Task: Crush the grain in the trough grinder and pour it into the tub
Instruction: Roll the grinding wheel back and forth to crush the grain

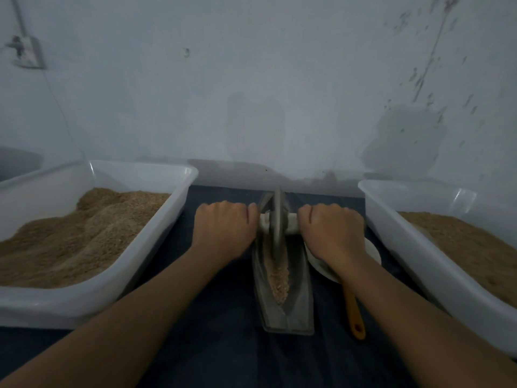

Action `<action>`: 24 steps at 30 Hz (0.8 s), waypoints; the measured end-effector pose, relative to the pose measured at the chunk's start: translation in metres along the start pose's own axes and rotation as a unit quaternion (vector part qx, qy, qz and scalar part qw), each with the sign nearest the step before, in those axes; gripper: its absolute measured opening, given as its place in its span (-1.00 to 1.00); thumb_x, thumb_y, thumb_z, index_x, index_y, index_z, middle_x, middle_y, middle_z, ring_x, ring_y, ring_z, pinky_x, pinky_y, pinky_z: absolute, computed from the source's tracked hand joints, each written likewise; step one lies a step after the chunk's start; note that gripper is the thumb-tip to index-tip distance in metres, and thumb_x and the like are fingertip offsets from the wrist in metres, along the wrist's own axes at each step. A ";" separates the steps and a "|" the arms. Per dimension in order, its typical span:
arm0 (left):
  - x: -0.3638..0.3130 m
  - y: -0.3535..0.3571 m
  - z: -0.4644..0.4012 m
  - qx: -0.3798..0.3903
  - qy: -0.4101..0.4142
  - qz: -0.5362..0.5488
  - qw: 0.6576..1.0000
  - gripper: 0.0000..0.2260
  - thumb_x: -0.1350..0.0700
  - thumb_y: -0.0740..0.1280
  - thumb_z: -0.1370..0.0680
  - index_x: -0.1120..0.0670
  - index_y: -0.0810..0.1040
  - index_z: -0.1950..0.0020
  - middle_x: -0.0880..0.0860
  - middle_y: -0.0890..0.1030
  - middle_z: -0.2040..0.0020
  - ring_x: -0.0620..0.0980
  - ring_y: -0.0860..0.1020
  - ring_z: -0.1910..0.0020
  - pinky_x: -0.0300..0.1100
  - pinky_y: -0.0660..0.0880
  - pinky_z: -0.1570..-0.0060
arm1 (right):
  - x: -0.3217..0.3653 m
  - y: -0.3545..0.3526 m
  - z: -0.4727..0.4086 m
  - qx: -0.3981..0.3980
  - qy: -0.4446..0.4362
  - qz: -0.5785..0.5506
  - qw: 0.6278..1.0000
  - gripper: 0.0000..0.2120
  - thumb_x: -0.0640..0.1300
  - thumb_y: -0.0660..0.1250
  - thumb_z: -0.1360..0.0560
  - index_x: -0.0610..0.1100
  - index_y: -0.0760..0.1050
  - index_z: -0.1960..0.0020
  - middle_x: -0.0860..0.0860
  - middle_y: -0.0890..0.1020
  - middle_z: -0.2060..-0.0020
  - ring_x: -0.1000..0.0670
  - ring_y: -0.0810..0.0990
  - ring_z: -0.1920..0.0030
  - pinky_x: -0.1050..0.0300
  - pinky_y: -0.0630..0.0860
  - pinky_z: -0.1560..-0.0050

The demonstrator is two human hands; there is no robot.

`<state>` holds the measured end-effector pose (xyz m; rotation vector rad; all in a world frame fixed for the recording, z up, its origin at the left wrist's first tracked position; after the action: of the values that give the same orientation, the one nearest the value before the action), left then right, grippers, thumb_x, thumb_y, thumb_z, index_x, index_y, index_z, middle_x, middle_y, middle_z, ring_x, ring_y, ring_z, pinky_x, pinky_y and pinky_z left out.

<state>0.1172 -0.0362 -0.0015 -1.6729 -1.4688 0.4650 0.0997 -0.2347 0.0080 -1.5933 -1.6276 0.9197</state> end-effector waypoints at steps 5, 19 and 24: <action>0.002 -0.019 0.053 -0.071 -0.030 0.155 0.985 -0.58 -0.11 -0.05 -0.72 -0.07 0.55 0.08 -0.08 0.66 0.13 -0.02 0.60 0.20 -0.07 0.45 0.20 | -0.003 -0.020 0.051 -0.115 -0.017 -0.043 0.992 -0.55 0.02 -0.02 -0.66 0.00 0.55 0.23 0.09 0.53 0.40 0.06 0.43 0.42 0.07 0.39 0.30; 0.001 0.006 -0.023 0.090 -0.042 0.016 0.995 -0.46 -0.09 -0.26 -0.57 0.00 0.50 -0.06 -0.01 0.43 0.29 0.02 0.29 0.41 -0.11 0.16 0.36 | -0.005 0.004 -0.013 -0.007 -0.024 0.064 0.998 -0.60 -0.10 -0.23 -0.58 -0.04 0.37 0.15 0.00 0.47 0.33 -0.05 0.40 0.36 0.03 0.51 0.25; 0.008 0.020 -0.050 0.167 -0.113 0.099 0.974 -0.58 -0.09 -0.08 -0.67 0.07 0.50 0.02 0.05 0.49 0.16 0.07 0.40 0.24 -0.02 0.30 0.20 | -0.006 0.013 -0.046 0.070 0.016 0.056 0.996 -0.60 -0.05 -0.05 -0.67 -0.12 0.56 -0.03 -0.14 0.63 0.04 -0.21 0.57 0.06 -0.13 0.54 -0.03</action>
<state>0.1689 -0.0449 0.0142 -1.5361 -1.2960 0.9845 0.1459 -0.2397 0.0211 -1.6063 -1.4307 1.0387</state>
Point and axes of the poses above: each hand's wrist, its own z-axis away from the middle knuckle, its own y-axis out of the palm, x = y × z, the point moved 2 cm from there along -z, towards the middle knuckle
